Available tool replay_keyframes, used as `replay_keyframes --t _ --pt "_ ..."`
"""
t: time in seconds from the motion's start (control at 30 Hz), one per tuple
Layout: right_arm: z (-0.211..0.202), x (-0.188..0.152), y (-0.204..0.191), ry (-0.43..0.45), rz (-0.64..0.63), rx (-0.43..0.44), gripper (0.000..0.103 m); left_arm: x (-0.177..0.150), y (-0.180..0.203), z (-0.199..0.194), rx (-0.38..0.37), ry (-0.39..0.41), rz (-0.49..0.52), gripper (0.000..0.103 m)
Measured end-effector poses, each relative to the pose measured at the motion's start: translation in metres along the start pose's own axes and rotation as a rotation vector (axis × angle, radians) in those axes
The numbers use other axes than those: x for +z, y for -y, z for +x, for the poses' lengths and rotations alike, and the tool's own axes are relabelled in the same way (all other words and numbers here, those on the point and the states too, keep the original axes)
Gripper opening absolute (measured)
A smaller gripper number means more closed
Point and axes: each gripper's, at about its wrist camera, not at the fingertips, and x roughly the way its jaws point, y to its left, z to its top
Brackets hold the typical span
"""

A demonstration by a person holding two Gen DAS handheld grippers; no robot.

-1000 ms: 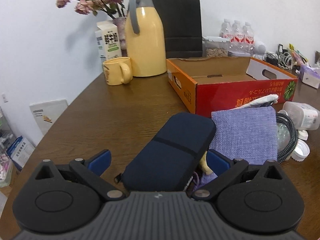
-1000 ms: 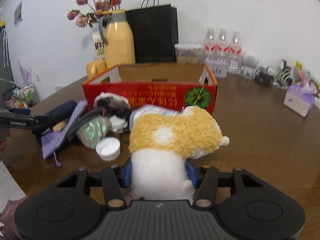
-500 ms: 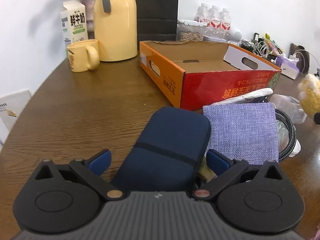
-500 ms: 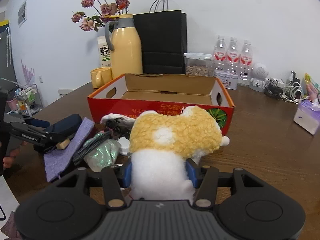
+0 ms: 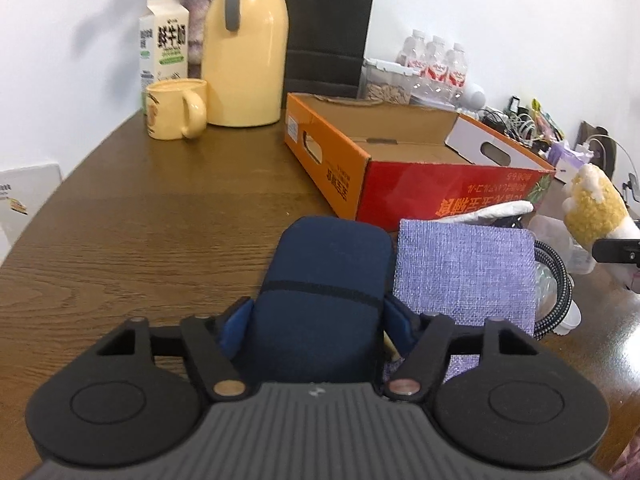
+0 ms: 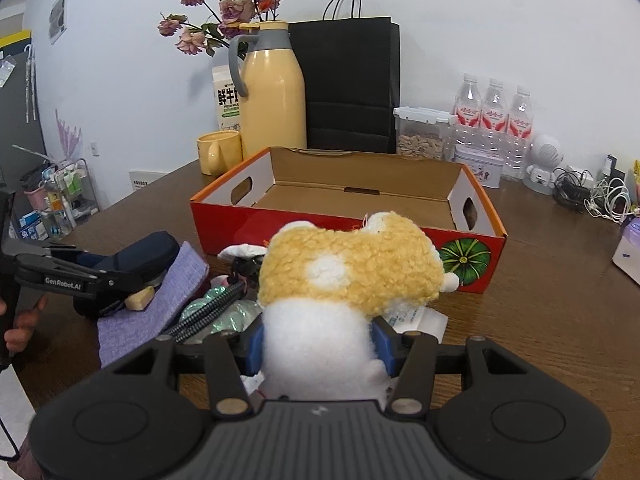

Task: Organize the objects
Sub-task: 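Carry the plush toy and navy case into the cardboard box and release both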

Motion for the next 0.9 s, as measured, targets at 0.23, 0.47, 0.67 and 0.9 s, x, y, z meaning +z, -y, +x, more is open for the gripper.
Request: replay_keyframes --t 0.23,0.47,0.67,0.9 --pt "-0.004 0.005 0.009 0.026 -0.003 0.019 0.051 0.014 0.015 -0.027 0.039 0.091 -0.029 0.068" --pt "-0.007 0.026 0.021 0.076 -0.026 0.027 0.051 0.056 0.048 -0.042 0.077 0.164 -0.034 0.068" --pt "0.018 0.072 0.042 0.072 -0.043 -0.019 0.051 0.109 0.080 -0.015 0.089 0.155 -0.065 0.068" --pt "0.093 0.130 0.074 -0.004 -0.022 -0.102 0.051 0.155 0.110 0.056 0.170 0.060 -0.096 0.068"
